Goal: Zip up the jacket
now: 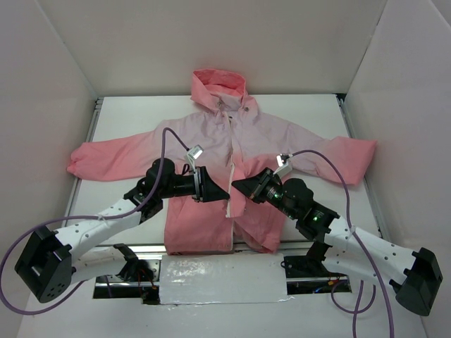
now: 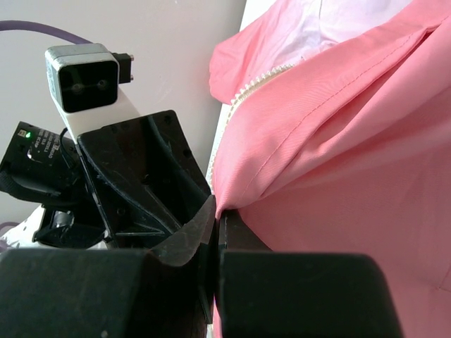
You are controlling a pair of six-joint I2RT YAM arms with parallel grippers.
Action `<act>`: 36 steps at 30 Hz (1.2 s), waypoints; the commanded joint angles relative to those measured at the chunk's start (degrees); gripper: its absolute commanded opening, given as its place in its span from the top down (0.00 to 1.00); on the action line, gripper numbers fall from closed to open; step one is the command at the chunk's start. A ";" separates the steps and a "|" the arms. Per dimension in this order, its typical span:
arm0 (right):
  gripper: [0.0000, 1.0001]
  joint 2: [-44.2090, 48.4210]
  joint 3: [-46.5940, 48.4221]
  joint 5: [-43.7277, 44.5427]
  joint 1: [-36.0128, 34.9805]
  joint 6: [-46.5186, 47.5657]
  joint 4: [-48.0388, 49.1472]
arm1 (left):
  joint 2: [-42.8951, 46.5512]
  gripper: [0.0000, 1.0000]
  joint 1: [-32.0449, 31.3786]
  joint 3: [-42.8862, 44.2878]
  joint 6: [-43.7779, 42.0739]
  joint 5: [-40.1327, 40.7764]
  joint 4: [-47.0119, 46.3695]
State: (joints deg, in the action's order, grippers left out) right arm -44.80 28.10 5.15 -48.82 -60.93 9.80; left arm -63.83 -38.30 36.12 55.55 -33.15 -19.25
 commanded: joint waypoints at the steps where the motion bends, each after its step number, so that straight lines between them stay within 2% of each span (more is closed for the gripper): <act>1: 1.00 -0.20 3.10 -0.31 0.21 -0.42 3.29 | 1.96 0.56 0.25 2.20 -1.41 -0.69 -1.50; 11: 1.00 -0.20 2.40 -0.58 0.21 -1.03 3.38 | 3.01 0.63 0.25 2.73 -2.38 0.19 0.52; 22: 1.00 0.15 2.40 -1.02 0.21 -1.39 3.56 | 3.10 0.74 0.25 1.85 -2.02 -0.25 -0.35; 25: 1.00 -0.12 2.49 -1.37 0.30 -1.65 3.73 | 3.01 0.82 0.25 1.85 -2.02 -0.51 -0.53; 29: 1.00 -0.82 3.19 -1.89 0.21 -2.09 3.65 | 2.23 1.00 0.25 2.46 -2.72 -1.48 0.08; 36: 1.00 -5.30 10.04 -1.80 0.21 -3.76 -0.31 | 1.25 1.00 0.25 2.64 -8.52 -7.80 2.53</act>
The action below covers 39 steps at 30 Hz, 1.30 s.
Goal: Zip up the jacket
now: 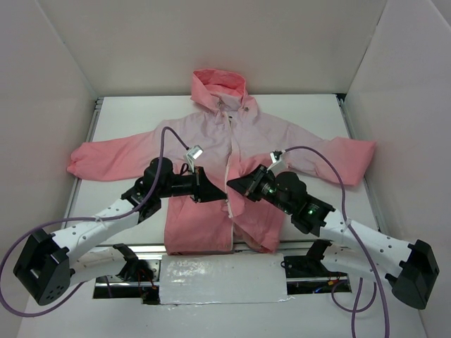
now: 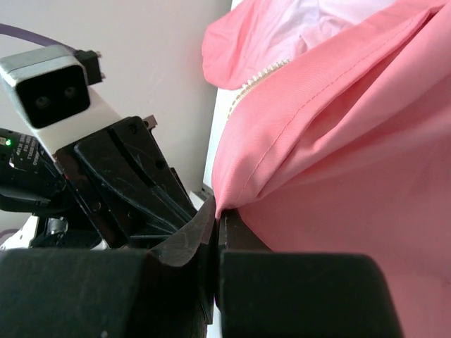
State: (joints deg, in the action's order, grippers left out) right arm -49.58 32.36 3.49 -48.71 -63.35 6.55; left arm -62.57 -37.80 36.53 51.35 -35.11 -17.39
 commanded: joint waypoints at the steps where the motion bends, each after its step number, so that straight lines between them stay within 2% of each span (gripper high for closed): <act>1: 1.00 -0.78 6.31 -0.41 0.10 -1.60 2.16 | 0.25 1.00 -0.26 2.40 -7.03 -6.89 1.30; 7: 1.00 -1.66 9.04 -1.11 0.10 -1.86 -0.74 | 2.27 1.00 -0.17 4.51 -17.15 -11.37 10.95; 13: 1.00 -2.97 11.76 -1.38 0.10 -4.06 -4.34 | 2.54 1.00 -0.34 3.98 -18.04 -18.40 9.75; 17: 1.00 -3.33 12.20 -0.67 0.10 -2.74 -4.88 | 2.54 1.00 -0.34 4.07 -17.96 -19.55 9.57; 21: 1.00 -2.63 11.24 0.11 0.02 -3.44 -4.43 | 2.97 1.00 -0.34 4.42 -17.25 -18.42 9.75; 26: 1.00 -3.06 12.98 4.24 0.10 -5.20 -8.74 | 4.56 1.00 -0.69 5.04 -17.07 -15.87 11.32; 29: 1.00 -4.82 15.62 6.79 0.10 -6.08 -12.43 | 5.00 0.94 -1.57 6.44 -17.69 -13.07 13.86; 33: 1.00 -7.10 17.74 8.03 0.02 -5.91 -13.23 | 6.75 0.91 -4.73 7.76 -18.66 -7.88 16.59; 38: 1.00 -9.65 20.01 8.55 0.02 -5.82 -12.25 | 7.11 0.88 -7.90 6.36 -16.73 -3.83 12.91; 39: 1.00 -10.53 20.72 9.25 -0.07 -5.47 -13.74 | 7.19 0.63 -9.55 6.44 -16.55 -0.95 13.17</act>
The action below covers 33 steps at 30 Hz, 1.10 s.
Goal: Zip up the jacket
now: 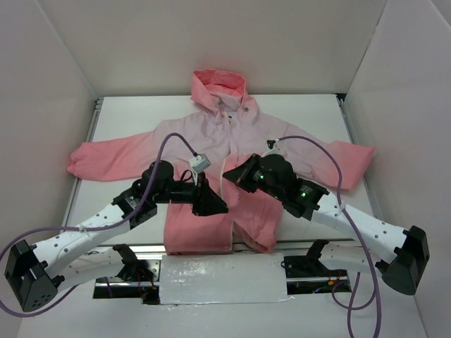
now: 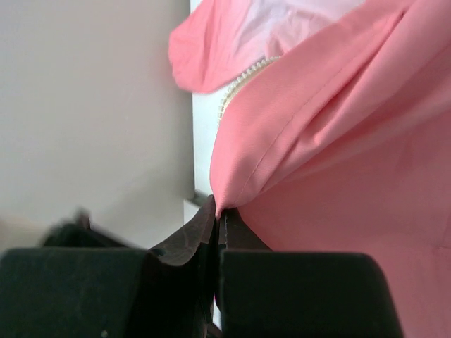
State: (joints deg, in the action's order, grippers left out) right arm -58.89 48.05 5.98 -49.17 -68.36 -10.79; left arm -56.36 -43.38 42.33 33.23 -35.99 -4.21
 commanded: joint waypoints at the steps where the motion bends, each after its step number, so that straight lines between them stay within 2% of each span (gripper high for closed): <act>1: 1.00 -1.57 5.64 7.20 0.56 -0.29 2.88 | 1.16 0.56 -4.87 0.74 1.48 1.34 0.42; 4: 1.00 -3.07 8.37 9.05 0.56 1.03 0.33 | 3.18 0.50 -8.30 0.74 0.96 6.18 0.60; 8: 1.00 -3.68 8.73 9.49 0.56 1.38 0.76 | 3.80 0.48 -10.06 0.48 0.34 7.60 1.04; 12: 1.00 -0.36 4.17 6.51 0.56 5.77 11.21 | 4.32 0.48 -10.06 1.09 -0.62 11.10 4.81; 14: 1.00 1.23 0.65 5.63 0.48 9.11 16.47 | 6.60 0.46 -10.06 2.41 -0.10 19.16 8.85; 15: 1.00 2.54 -0.06 5.45 0.74 9.99 17.11 | 7.39 0.33 -10.06 3.02 0.25 22.59 12.52; 16: 1.00 2.99 -1.02 4.32 1.09 11.65 17.46 | 8.27 0.28 -10.06 4.24 0.60 28.54 14.04; 18: 1.00 4.39 -1.73 2.99 2.05 12.37 17.47 | 10.47 0.20 -9.97 5.39 1.66 32.37 15.98; 19: 1.00 4.84 -2.69 2.38 2.32 12.55 17.47 | 11.00 0.19 -9.97 6.36 1.66 33.34 16.42; 23: 1.00 8.08 -6.12 -2.18 3.02 12.90 20.71 | 11.89 0.24 -9.80 8.56 2.45 37.64 16.60; 25: 1.00 9.14 -8.14 -3.51 3.02 12.29 21.94 | 11.45 0.25 -9.45 8.21 2.71 37.13 14.42; 33: 1.00 13.01 -11.75 -6.68 3.03 11.41 25.73 | 4.86 0.44 -6.81 7.07 5.96 25.10 4.74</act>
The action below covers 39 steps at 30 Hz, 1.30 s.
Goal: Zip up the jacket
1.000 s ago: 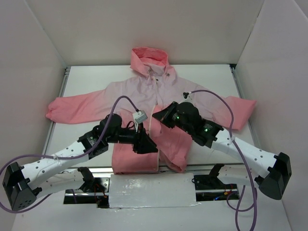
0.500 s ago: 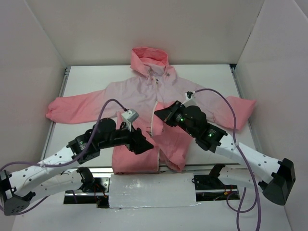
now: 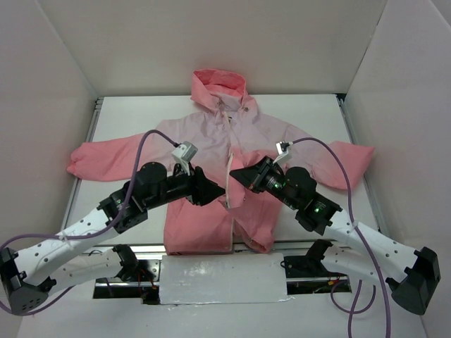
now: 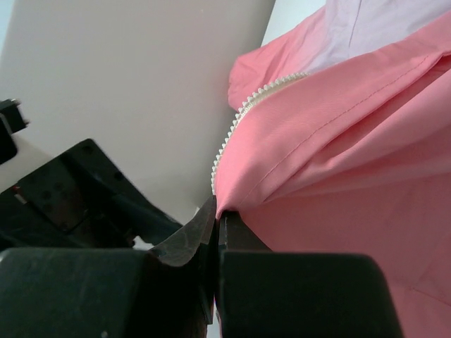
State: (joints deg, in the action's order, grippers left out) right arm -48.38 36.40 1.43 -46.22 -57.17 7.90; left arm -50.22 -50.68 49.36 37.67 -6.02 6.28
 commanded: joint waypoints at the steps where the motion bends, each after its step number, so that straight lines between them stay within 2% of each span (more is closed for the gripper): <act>1: 1.00 2.76 -0.10 -2.22 0.16 -0.05 7.04 | -1.81 0.46 0.49 0.03 1.62 -5.22 -5.76; 2: 1.00 3.20 -0.19 -2.22 0.25 -0.14 7.13 | -2.60 0.50 0.49 0.03 1.70 -5.92 -5.76; 5: 1.00 3.82 -0.02 -2.40 0.25 -0.58 7.13 | -3.48 0.52 0.66 -0.76 2.14 -7.95 -7.95; 13: 1.00 4.35 0.07 -2.57 0.25 -1.54 7.39 | -4.10 0.50 0.93 -2.96 3.90 -11.11 -10.76; 18: 1.00 4.17 0.25 -1.87 0.25 -1.90 7.04 | -5.42 0.55 0.93 -3.75 5.13 -13.93 -12.96; 24: 1.00 4.08 0.42 -2.05 0.25 -1.98 6.87 | -5.42 0.69 0.93 -4.36 5.40 -14.28 -14.02; 29: 1.00 4.52 -0.89 -3.18 0.51 -1.81 8.01 | -5.77 0.89 1.02 -2.70 5.40 -13.67 -13.14; 30: 0.97 4.44 -0.98 -3.80 0.60 -1.46 7.92 | -6.03 0.93 1.10 -2.26 5.57 -13.23 -12.79; 31: 0.89 4.35 -0.72 -5.02 1.21 -0.76 7.75 | -6.21 1.00 1.19 -1.47 5.66 -13.14 -12.44; 32: 0.78 4.17 -0.20 -6.60 1.83 0.12 7.22 | -6.30 1.00 1.45 -1.03 5.83 -13.05 -11.57; 33: 0.48 3.74 0.68 -10.10 2.53 1.34 3.47 | -6.47 1.00 1.98 -0.59 6.01 -13.05 -11.04; 35: 0.28 3.82 4.10 -11.97 4.89 6.00 -2.60 | -6.39 1.00 2.60 1.08 5.75 -13.57 -8.85; 36: 0.23 4.60 4.81 -14.33 6.13 7.32 -7.33 | -6.30 1.00 3.21 1.52 5.40 -13.75 -7.96; 39: 0.20 8.02 6.31 -15.85 9.04 12.59 -15.33 | -6.04 1.00 4.09 3.19 4.69 -15.07 -5.59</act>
State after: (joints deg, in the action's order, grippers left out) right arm -44.27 38.57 -10.20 -39.22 -51.48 1.17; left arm -56.93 -47.55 48.93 42.41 -19.31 0.03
